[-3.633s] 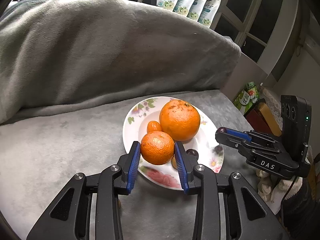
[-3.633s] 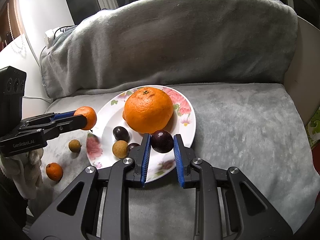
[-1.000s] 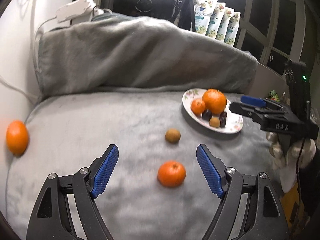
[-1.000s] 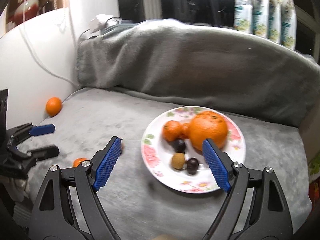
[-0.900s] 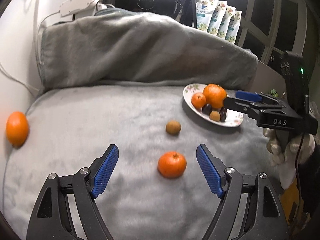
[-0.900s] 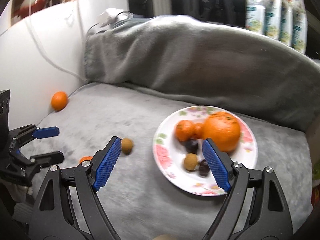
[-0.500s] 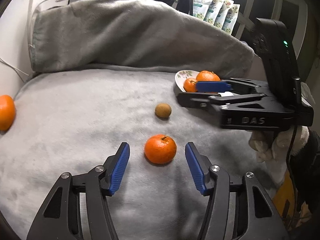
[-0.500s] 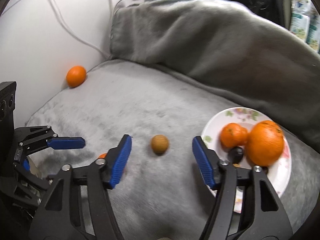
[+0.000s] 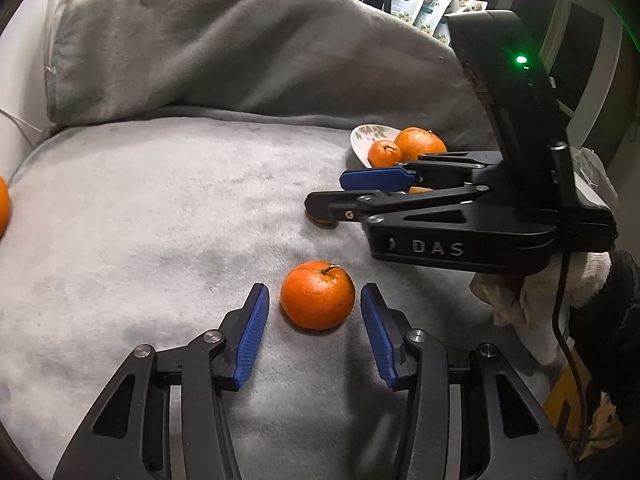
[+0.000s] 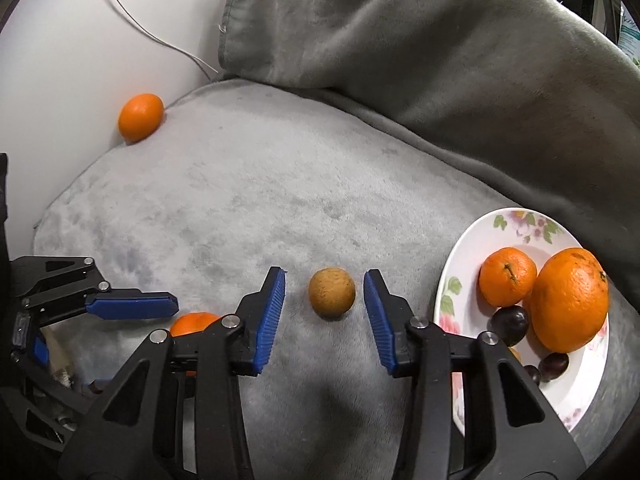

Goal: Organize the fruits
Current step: 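Grasp a brown round fruit with the right tool while the left tool grasps a mandarin, then carry the brown fruit and mandarin over the plate with both tools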

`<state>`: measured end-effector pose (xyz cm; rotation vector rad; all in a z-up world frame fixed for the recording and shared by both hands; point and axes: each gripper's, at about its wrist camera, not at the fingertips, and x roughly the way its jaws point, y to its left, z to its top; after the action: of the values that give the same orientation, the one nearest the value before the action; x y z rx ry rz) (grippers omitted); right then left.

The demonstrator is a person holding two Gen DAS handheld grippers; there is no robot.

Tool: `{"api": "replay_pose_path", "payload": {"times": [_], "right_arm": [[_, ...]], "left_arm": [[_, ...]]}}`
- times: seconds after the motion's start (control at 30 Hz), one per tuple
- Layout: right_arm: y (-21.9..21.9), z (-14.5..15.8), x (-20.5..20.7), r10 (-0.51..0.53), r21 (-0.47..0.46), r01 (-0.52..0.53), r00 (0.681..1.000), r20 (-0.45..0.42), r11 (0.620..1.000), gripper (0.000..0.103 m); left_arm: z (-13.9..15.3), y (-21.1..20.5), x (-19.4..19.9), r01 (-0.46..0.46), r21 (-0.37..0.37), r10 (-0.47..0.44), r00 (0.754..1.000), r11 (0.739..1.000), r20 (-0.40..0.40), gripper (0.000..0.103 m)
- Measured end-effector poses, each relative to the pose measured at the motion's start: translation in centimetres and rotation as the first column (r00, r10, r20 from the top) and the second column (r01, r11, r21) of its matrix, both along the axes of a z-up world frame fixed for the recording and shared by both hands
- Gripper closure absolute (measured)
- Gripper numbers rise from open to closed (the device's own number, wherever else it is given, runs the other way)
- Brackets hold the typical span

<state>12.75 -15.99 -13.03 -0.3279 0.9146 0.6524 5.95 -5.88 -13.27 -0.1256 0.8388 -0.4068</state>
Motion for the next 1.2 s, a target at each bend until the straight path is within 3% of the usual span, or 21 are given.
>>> {"api": "replay_pose_path", "payload": {"times": [0.43,0.77,1.2], "right_arm": [[0.3,-1.3,0.9,-0.003,-0.027,0.002,0.999,-0.036,1.0,0.075],[-0.2,-1.0,0.7,-0.014,0.001,0.014,1.0,-0.027,1.0,0.075],[-2.1,1.9,-1.1,-0.043,0.076,0.041,0.998,0.035,0.996,0.075]], "left_arm": [[-0.4,-0.2,0.5,0.02,-0.018,-0.021,0.999,1.0,-0.026,0.063],[-0.3,0.0,0.4,0.015,-0.029,-0.015,1.0,0.999,-0.025,0.065],[1.2,0.3,-0.4,0.013,-0.045,-0.012,1.0,0.999,0.004,0.065]]}}
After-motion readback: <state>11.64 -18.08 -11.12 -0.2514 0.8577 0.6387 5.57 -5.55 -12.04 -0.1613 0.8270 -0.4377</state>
